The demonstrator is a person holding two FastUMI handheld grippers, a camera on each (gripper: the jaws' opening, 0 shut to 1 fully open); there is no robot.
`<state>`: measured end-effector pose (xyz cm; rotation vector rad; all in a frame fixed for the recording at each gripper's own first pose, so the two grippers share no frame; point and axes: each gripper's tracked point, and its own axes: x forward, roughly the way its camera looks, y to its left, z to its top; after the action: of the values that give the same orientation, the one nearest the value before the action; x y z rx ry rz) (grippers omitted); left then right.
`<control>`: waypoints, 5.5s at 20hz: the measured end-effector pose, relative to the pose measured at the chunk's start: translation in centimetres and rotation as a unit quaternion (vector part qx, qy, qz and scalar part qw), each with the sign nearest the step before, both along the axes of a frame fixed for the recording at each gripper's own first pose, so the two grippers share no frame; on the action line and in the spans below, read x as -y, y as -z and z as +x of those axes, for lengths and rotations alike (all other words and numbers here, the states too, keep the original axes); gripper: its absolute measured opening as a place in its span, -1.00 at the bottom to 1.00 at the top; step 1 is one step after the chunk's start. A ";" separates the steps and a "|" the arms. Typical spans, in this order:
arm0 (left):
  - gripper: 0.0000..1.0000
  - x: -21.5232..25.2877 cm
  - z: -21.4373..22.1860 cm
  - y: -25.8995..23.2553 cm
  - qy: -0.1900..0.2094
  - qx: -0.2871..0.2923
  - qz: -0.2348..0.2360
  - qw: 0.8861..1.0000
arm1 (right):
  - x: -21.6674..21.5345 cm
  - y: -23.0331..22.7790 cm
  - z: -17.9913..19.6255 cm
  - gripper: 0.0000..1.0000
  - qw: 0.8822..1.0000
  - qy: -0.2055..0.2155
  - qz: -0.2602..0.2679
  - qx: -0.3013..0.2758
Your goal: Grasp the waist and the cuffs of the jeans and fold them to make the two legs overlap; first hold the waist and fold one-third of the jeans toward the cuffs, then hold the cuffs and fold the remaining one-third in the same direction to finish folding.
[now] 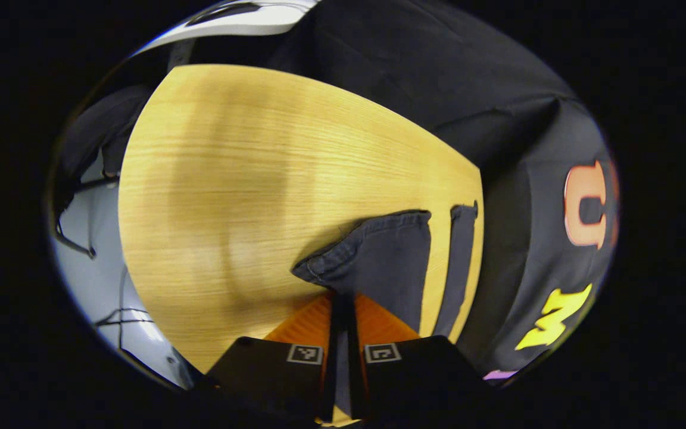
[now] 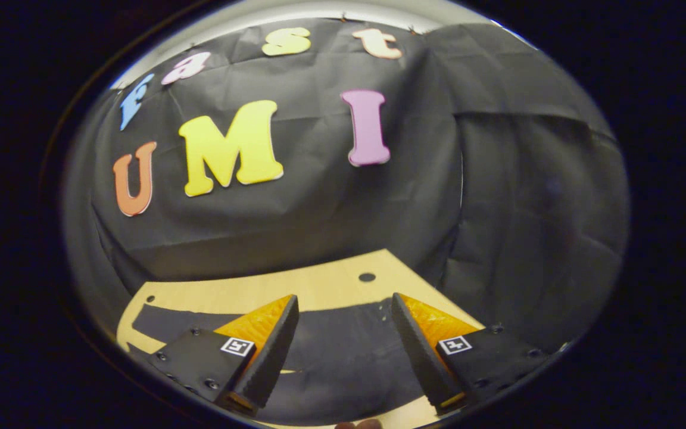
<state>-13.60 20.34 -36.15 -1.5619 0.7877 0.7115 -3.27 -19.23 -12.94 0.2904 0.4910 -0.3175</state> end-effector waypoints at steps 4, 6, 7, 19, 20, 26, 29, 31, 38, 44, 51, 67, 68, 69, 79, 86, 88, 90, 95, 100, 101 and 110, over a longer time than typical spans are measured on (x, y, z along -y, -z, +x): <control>-0.87 0.1 1.2 -0.9 0.029 -0.012 0.019 0.999 | 6.0 6.3 -1.9 0.95 0.977 0.094 0.166 -0.091; -0.87 0.1 1.3 -0.5 0.030 -0.015 0.017 0.999 | 12.0 9.3 -4.6 0.94 0.960 0.173 0.184 -0.117; -0.87 0.1 1.4 -0.4 0.027 -0.015 0.014 0.999 | 14.8 10.7 -6.3 0.94 0.950 0.211 0.187 -0.134; -0.87 0.0 1.4 -0.3 0.028 -0.037 0.011 0.999 | 14.3 19.4 -9.1 0.94 0.895 0.218 0.283 -0.265; -0.87 0.0 1.3 -0.4 0.028 -0.038 0.011 0.999 | 14.4 19.9 -8.2 0.83 0.898 0.216 0.287 -0.256; -0.87 -0.1 1.5 -0.4 0.018 -0.038 0.005 0.999 | 15.4 21.2 -9.7 -0.70 0.879 0.255 0.274 -0.295; -0.90 -0.1 1.7 -0.5 0.021 -0.043 0.003 0.999 | 15.6 21.2 -9.6 -0.93 0.881 0.252 0.276 -0.288; -0.93 -0.1 1.8 -0.8 0.022 -0.050 0.000 0.999 | 15.5 20.3 -9.1 -0.93 0.886 0.250 0.291 -0.262; -0.94 -1.1 5.7 -5.5 -0.035 0.005 -0.054 0.998 | 14.6 14.5 -5.0 -0.94 0.876 0.225 0.392 -0.168; -0.94 -2.8 14.1 -9.6 -0.037 0.045 -0.060 0.996 | 13.3 10.9 2.7 -0.94 0.866 0.194 0.449 -0.110; -0.94 -3.9 23.5 -9.5 -0.061 0.028 -0.077 0.995 | 12.7 10.4 12.5 -0.94 0.877 0.171 0.443 -0.074; -0.94 -3.1 38.2 -0.7 0.022 -0.022 -0.011 0.999 | 13.0 20.0 23.4 -0.94 0.914 0.187 0.341 -0.117; -0.94 -3.1 38.5 -0.7 0.033 -0.019 -0.002 0.999 | 13.0 20.4 23.6 -0.94 0.915 0.186 0.337 -0.117; -0.93 -3.3 38.4 -0.6 0.044 -0.017 0.017 0.999 | 12.6 20.6 23.9 -0.87 0.915 0.177 0.343 -0.118; 0.98 -5.5 44.5 -16.4 0.143 0.221 0.311 0.913 | 13.0 14.1 22.0 0.97 0.951 0.113 0.275 -0.079; 0.96 5.7 41.2 -30.7 0.245 0.343 0.563 0.711 | 19.4 11.3 14.2 0.96 0.983 0.123 0.113 -0.072; 0.95 8.6 38.9 -33.0 0.277 0.346 0.608 0.658 | 20.7 11.8 12.5 0.96 0.988 0.114 0.062 -0.083; 0.96 10.6 37.5 -32.8 0.295 0.347 0.623 0.636 | 20.9 13.0 11.4 0.96 0.987 0.114 0.057 -0.100; 0.73 12.6 36.8 -32.3 0.307 0.349 0.635 0.618 | 18.7 17.6 9.1 0.96 0.967 0.149 0.153 -0.141; 0.96 16.6 32.8 -32.1 0.321 0.350 0.613 0.631 | 16.1 20.8 8.4 0.96 0.930 0.195 0.268 -0.162; 0.75 16.6 32.5 -32.2 0.321 0.348 0.614 0.631 | 15.7 21.3 8.2 0.86 0.919 0.207 0.291 -0.166; 0.96 14.2 30.4 -32.7 0.326 0.315 0.623 0.638 | 14.0 23.7 11.0 -0.50 0.869 0.263 0.406 -0.100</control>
<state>16.75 6.17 -3.45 -0.0960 0.1188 0.0064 7.77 -33.19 -36.62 1.2395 0.7352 -0.6711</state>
